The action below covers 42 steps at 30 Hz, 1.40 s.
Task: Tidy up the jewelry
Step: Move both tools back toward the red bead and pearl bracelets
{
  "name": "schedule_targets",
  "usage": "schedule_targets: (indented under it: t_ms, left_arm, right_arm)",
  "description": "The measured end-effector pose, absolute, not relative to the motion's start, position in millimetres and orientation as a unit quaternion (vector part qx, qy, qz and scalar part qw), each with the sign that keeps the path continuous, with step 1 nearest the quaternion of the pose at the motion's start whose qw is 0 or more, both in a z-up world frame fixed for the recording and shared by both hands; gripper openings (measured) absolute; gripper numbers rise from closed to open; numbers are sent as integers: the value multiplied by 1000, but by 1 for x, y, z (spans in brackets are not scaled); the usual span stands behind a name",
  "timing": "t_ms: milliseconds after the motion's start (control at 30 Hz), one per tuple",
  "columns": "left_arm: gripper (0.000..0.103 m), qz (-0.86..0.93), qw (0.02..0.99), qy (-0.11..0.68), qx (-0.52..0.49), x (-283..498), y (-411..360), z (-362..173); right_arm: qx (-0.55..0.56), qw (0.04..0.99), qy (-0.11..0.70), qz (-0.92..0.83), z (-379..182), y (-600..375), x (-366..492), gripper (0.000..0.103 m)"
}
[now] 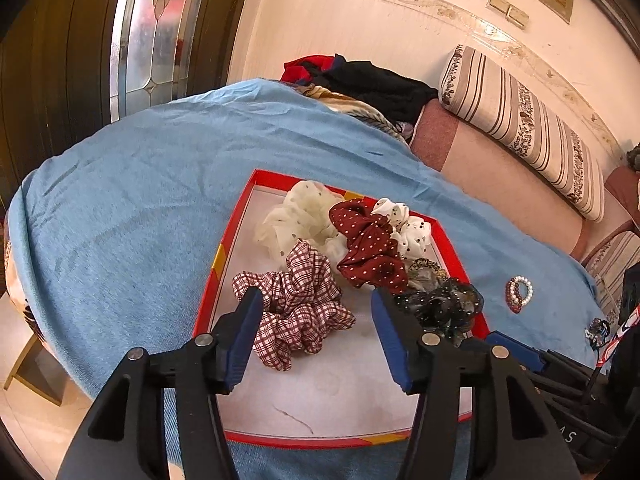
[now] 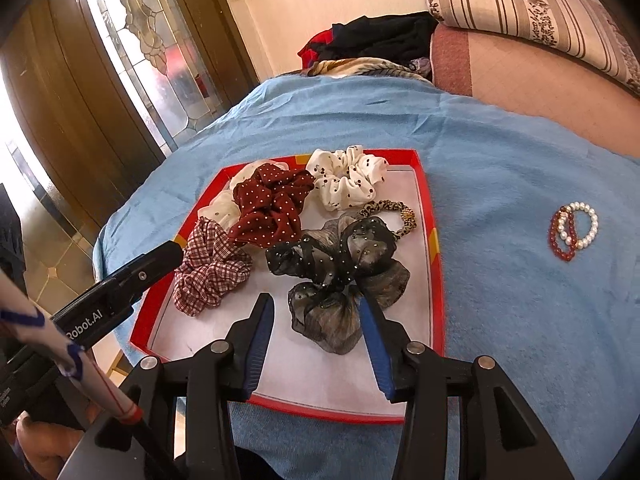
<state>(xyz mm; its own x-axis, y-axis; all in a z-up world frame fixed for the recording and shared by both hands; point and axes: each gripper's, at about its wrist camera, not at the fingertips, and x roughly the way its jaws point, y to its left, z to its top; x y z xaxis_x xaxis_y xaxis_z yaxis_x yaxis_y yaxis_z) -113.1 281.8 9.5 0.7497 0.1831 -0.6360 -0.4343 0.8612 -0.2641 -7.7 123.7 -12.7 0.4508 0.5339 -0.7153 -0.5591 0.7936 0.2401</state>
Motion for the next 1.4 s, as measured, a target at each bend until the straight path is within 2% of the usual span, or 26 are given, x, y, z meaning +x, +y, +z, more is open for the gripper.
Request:
schedule_targets:
  t_ms: [367,1133,1400]
  left_arm:
    - [65,169,920,303,-183,-120,265,25]
    - [73,125,940,298,-104,-115,190,56]
    - [74,76,941,324,-67,-101,141,52]
  right_arm:
    - [2,858,406,315,-4,104,-16,50]
    - [73,876,390,275,8,20,-19,51]
    - [128,884,386,232,2,-47,-12,52]
